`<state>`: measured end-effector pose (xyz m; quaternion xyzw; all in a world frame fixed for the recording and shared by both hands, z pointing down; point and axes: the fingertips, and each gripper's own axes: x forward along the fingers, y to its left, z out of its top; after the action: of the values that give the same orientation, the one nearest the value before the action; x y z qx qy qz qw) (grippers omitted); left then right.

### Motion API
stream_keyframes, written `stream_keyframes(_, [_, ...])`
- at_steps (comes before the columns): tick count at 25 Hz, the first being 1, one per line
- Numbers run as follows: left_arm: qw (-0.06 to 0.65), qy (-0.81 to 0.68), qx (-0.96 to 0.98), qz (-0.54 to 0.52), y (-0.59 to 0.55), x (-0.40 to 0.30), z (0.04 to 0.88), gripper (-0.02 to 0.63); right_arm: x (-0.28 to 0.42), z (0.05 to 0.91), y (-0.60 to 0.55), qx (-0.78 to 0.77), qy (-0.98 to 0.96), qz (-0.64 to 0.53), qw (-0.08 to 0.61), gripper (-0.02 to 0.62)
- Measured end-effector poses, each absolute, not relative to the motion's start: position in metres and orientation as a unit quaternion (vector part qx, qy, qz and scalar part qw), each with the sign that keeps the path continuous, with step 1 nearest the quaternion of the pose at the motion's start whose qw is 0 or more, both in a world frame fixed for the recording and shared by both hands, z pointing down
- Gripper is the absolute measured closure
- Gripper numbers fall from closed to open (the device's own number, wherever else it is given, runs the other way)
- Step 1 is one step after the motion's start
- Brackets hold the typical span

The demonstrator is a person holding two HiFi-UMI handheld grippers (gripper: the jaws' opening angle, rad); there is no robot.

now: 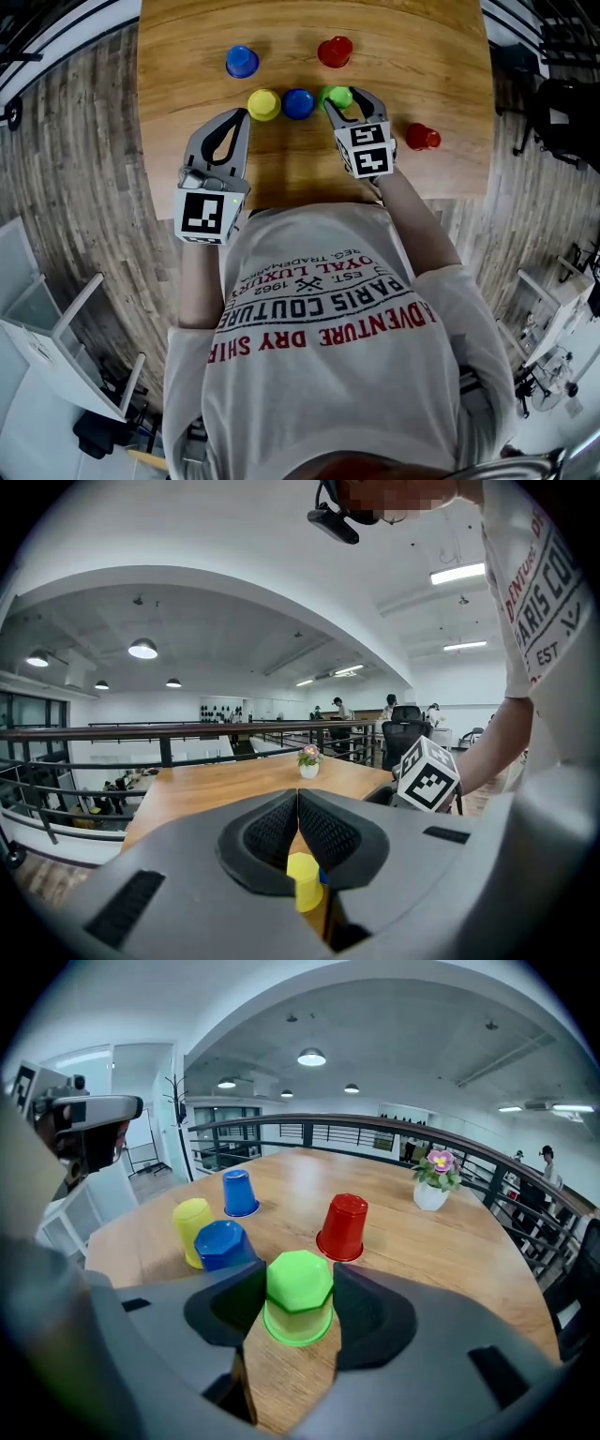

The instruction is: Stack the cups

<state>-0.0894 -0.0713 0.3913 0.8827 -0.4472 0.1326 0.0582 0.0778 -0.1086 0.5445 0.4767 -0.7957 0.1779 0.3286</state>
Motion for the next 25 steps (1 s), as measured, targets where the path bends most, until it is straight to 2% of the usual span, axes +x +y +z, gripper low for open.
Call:
stream_keyframes(7, [0.057, -0.436, 0.889, 0.13, -0.067, -0.102, 0.392, 0.589, 0.072, 0.547, -0.104, 0.482, -0.792, 0.206, 0.313, 0.357])
stream_keyframes(10, [0.055, -0.429, 0.893, 0.126, -0.067, -0.107, 0.391, 0.589, 0.067, 0.539, -0.103, 0.491, -0.793, 0.201, 0.301, 0.309])
stream_keyframes(16, [0.046, -0.419, 0.899, 0.117, -0.068, -0.112, 0.385, 0.589, 0.06, 0.49, -0.114, 0.501, -0.805, 0.166, 0.272, 0.302])
stream_keyframes(20, [0.046, -0.429, 0.895, 0.113, -0.071, -0.118, 0.379, 0.589, 0.032, 0.46, -0.13, 0.441, -0.842, 0.155, 0.268, 0.302])
stream_keyframes(25, [0.054, -0.457, 0.881, 0.115, -0.082, -0.13, 0.381, 0.589, -0.016, 0.446, -0.156, 0.339, -0.88, 0.144, 0.3, 0.302])
